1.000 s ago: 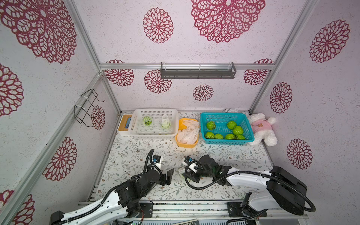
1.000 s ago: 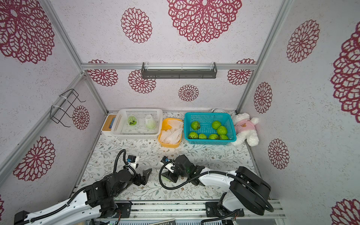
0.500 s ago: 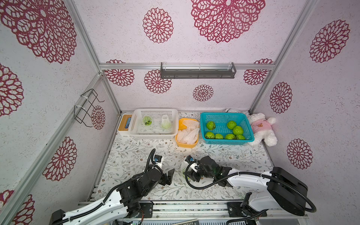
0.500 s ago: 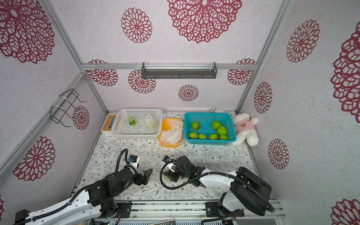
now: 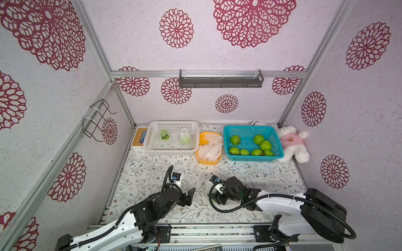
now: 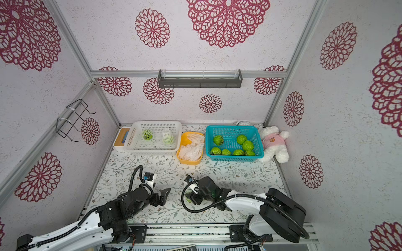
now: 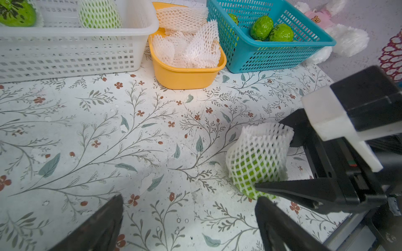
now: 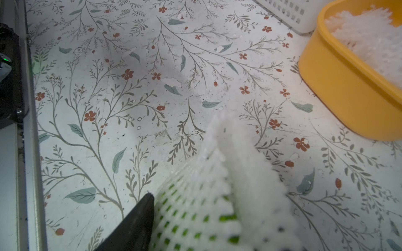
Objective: Sleeve custard apples in foam nets
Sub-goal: Put on the foam net on the custard apple.
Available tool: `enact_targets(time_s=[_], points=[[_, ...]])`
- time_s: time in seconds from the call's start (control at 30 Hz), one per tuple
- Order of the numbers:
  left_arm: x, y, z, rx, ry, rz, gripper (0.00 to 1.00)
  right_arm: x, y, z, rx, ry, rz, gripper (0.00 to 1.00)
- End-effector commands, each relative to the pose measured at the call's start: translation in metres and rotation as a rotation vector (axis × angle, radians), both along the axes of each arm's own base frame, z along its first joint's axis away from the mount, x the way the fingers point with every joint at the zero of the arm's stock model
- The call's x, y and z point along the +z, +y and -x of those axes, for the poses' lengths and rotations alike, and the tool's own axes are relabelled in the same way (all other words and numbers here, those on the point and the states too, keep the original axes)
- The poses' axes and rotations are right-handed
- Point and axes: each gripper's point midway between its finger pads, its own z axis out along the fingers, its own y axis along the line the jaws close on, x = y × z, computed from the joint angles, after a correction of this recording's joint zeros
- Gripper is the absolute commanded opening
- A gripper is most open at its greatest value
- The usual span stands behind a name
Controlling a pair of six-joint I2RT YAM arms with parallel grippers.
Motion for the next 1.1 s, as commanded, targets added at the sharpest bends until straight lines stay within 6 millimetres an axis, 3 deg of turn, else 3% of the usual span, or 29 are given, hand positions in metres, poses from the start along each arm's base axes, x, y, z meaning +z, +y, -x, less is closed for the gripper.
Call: enact_targets(time_s=[0.0, 0.73, 1.07], points=[[0.02, -0.004, -0.006, 0.013, -0.034, 0.049, 0.97, -0.006, -0.009, 0.007, -0.019, 0.03, 0.013, 0.69], [0.027, -0.01, -0.008, -0.003, -0.031, 0.045, 0.97, -0.034, -0.036, 0.029, -0.064, 0.105, 0.046, 0.83], [0.029, -0.018, -0.01, -0.021, -0.024, 0.042, 0.97, -0.033, -0.045, 0.035, -0.101, 0.101, 0.037, 0.87]])
